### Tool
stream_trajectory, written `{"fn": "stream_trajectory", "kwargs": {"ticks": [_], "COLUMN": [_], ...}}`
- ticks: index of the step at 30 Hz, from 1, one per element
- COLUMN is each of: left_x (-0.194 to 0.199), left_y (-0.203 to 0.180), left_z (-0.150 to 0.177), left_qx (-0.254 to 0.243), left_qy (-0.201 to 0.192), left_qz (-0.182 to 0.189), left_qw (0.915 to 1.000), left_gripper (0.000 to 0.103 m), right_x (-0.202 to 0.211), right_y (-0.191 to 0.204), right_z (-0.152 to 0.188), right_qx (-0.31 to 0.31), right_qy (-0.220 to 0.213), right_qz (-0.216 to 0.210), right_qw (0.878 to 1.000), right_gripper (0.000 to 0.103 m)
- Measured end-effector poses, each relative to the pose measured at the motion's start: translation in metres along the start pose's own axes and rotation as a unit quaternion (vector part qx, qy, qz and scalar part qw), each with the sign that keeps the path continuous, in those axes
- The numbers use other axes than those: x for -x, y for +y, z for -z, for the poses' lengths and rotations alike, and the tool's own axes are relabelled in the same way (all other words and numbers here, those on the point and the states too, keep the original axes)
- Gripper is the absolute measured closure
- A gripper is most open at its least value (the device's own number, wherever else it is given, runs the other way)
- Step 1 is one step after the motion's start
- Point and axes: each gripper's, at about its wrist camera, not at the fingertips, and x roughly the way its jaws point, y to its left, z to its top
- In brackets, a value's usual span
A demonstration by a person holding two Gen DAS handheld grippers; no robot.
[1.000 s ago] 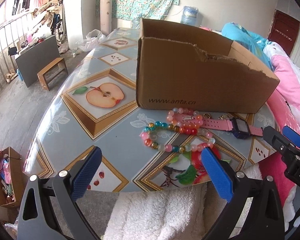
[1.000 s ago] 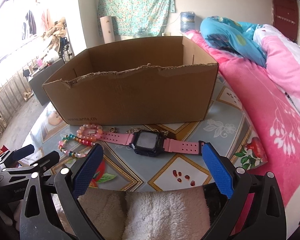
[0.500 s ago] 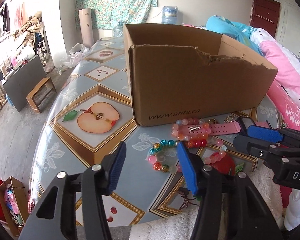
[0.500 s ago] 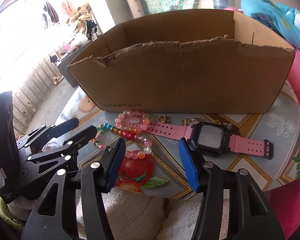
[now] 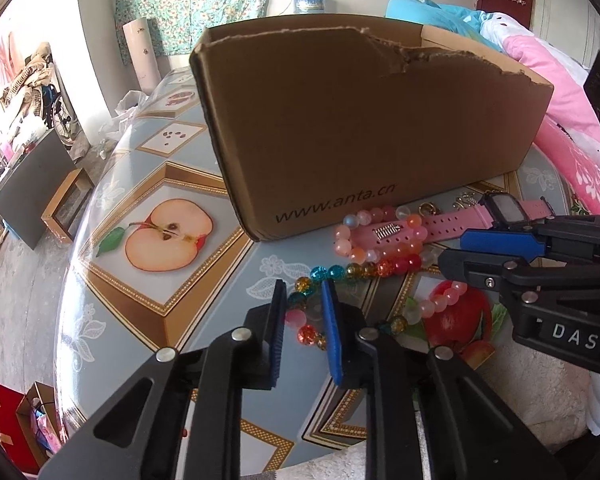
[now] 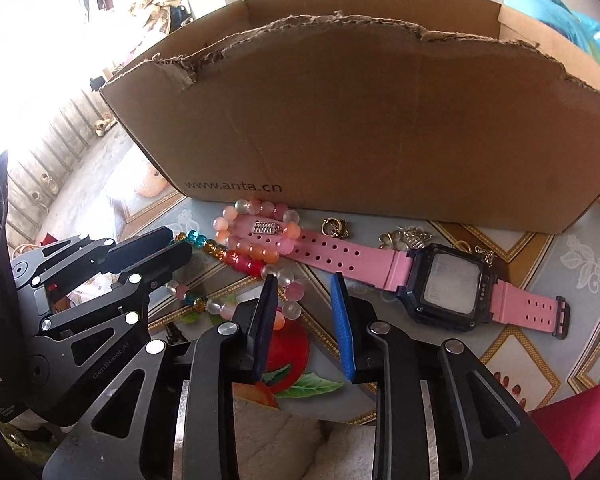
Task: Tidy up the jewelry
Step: 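Reach the right tool to the multicolour beaded bracelet and grasp it, then carry the bracelet into the cardboard box and open the right tool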
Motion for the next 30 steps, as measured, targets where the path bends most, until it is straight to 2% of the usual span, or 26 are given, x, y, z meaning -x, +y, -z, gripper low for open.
{"fn": "stream_trajectory", "kwargs": {"ticks": [1, 2, 10, 18, 24, 27, 30], "left_x": [0.0, 0.0, 0.023, 0.08, 0.13, 0.145, 0.148], "left_y": [-0.002, -0.004, -0.008, -0.016, -0.012, -0.007, 0.0], "left_z": [0.001, 0.001, 0.005, 0.008, -0.035, -0.067, -0.103], "left_qx": [-0.006, -0.011, -0.012, 0.0, -0.003, -0.007, -0.017], "left_qy": [-0.002, -0.005, -0.025, -0.07, -0.14, -0.175, -0.202], "left_qz": [-0.003, -0.006, 0.004, 0.037, 0.069, 0.082, 0.085], "left_qw": [1.0, 0.9999, 0.9996, 0.9968, 0.9877, 0.9812, 0.9756], "left_gripper": [0.094, 0.094, 0.094, 0.094, 0.094, 0.094, 0.094], "right_x": [-0.002, -0.005, 0.004, 0.048, 0.102, 0.122, 0.121], "right_y": [0.004, 0.009, 0.018, 0.02, 0.009, 0.01, 0.003], "right_z": [0.0, 0.0, 0.005, 0.016, 0.003, -0.022, -0.062], "right_qx": [0.006, 0.008, 0.005, 0.012, 0.039, 0.064, 0.074], "right_qy": [0.001, 0.002, -0.015, -0.057, -0.124, -0.159, -0.165], "right_qz": [0.0, -0.003, -0.021, -0.051, -0.064, -0.064, -0.069], "right_qw": [1.0, 1.0, 1.0, 0.997, 0.989, 0.983, 0.981], "right_gripper": [0.092, 0.094, 0.095, 0.095, 0.095, 0.095, 0.095]}}
